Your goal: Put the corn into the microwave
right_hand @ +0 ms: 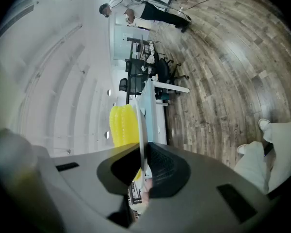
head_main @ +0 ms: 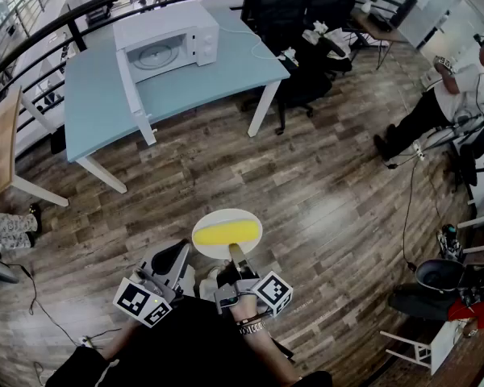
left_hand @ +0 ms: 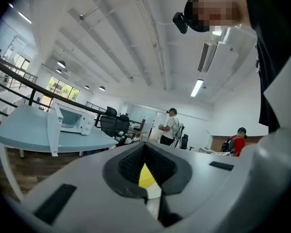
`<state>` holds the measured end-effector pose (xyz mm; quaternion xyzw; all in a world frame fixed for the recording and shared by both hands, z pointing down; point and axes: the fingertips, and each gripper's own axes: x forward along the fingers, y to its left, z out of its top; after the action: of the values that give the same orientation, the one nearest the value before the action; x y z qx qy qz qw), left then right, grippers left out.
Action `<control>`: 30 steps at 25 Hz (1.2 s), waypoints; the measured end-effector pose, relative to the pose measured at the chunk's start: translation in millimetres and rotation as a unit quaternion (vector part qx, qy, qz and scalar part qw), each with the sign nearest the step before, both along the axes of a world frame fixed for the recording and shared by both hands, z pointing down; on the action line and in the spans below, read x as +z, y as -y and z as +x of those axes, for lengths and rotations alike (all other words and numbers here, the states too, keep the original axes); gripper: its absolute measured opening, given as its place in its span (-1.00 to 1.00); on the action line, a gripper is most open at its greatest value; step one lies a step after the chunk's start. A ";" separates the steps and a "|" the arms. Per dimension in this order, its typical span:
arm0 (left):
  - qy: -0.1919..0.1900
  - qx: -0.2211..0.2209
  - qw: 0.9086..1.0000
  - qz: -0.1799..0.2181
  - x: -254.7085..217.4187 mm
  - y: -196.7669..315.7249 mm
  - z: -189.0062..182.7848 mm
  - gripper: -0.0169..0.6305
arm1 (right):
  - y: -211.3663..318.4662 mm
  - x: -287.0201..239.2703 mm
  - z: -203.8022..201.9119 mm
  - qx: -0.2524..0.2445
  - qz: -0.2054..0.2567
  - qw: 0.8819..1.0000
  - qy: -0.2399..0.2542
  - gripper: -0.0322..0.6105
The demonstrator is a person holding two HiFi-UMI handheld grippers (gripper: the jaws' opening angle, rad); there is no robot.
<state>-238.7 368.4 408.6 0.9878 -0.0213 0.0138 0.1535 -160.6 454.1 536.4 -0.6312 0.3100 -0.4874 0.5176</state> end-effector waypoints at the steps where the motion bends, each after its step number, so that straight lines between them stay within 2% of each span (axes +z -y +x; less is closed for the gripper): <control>1: 0.002 0.003 1.000 0.004 -0.5 -3.6 -1.4 -0.94 | -4.4 0.3 -1.8 0.001 -0.001 1.000 0.001 -0.81; 5: 0.004 0.011 1.000 0.019 -7.2 -8.0 -1.5 -0.94 | -8.0 -4.9 -3.0 0.001 0.002 1.000 -0.005 -0.81; 13: -0.006 0.027 0.999 0.023 -18.8 3.3 2.5 -0.94 | 5.1 -13.6 -7.9 0.000 -0.004 1.000 -0.015 -0.81; 18: -0.004 0.034 0.999 0.020 -15.5 11.0 3.4 -0.94 | 16.9 -7.7 -6.1 0.014 0.002 1.000 0.001 -0.81; 26: -0.014 0.025 0.999 0.024 -15.4 49.1 -1.5 -0.94 | 52.8 -8.8 1.0 0.018 0.019 1.000 -0.017 -0.81; 30: -0.017 0.025 0.999 0.026 -14.6 67.2 -3.3 -0.94 | 66.9 -6.5 -3.6 0.026 0.011 1.000 -0.005 -0.81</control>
<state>-242.0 301.3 394.0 0.9918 0.0052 0.0001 0.1278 -164.2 387.2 529.9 -0.6359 0.3014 -0.4674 0.5351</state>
